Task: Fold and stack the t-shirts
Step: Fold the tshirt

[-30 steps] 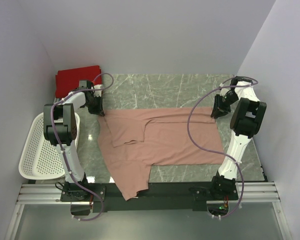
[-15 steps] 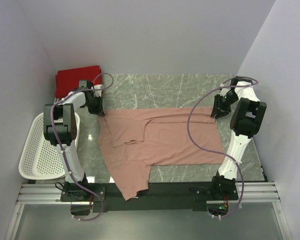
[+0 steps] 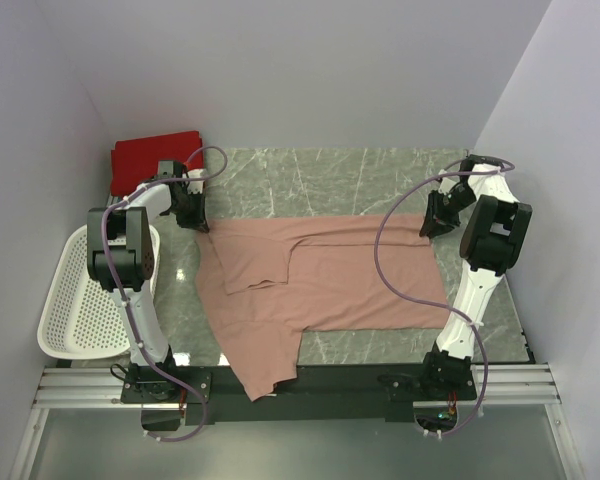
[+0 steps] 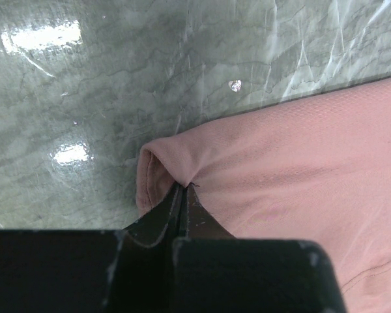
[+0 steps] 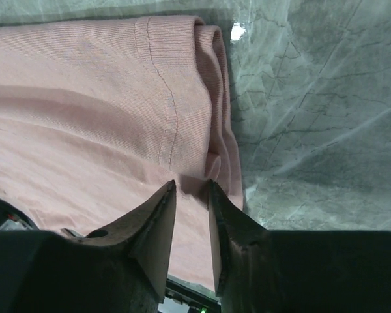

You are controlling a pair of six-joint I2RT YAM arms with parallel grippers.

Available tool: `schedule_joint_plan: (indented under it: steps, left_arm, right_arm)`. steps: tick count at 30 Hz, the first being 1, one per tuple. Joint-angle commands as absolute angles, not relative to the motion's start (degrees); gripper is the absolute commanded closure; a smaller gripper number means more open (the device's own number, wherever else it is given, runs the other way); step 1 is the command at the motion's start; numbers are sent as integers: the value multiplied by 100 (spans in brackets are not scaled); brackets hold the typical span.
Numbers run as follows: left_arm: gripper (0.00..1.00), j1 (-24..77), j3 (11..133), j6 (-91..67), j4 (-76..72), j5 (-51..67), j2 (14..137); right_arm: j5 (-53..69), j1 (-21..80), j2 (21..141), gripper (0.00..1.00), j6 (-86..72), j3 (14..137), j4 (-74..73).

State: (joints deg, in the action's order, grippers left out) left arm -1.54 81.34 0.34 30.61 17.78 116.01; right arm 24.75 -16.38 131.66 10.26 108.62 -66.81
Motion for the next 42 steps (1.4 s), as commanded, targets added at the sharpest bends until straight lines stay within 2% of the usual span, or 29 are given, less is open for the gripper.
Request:
schedule_joint_plan:
  steps: [1,4,5,7,21,28,32,36,39,42]
  left_arm:
    - [99,-193,8086,62,3067,1731,11733]
    - [99,-193,8086,62,3059,1714,11733]
    - [99,-193,8086,62,3067,1696,11725]
    - [99,-193,8077,79,3059,1688,11733]
    - [99,-246,7963,70,3112,1284,11742]
    - [100,-325,8051,35,3085,1134,11768]
    - [99,-308,8051,237,2876,1938,11383]
    - [73,113,7857,658,2497,2513,10478]
    - [68,763,8015,1036,2610,2584,10213]
    - [68,1580,8323,1300,2926,2506,10397]
  right_arm:
    - [2584,-1608,13184,67,1019,10898,-6715]
    - [2566,-1608,13140,84,1046,10855,-6741]
    - [2523,-1617,13131,95,1063,10846,-6750]
    - [2470,-1617,13061,100,1107,10819,-6776]
    - [1803,-1635,12367,100,1617,9932,-6417]
    - [1705,-1696,12428,100,1565,10169,-6320]
    - [1863,-1661,12568,100,1564,10248,-6433]
    - [1899,-1608,12595,100,1556,10046,-6355]
    - [1872,-1608,12595,100,1538,9941,-6284]
    - [1855,-1608,12586,100,1529,9870,-6223]
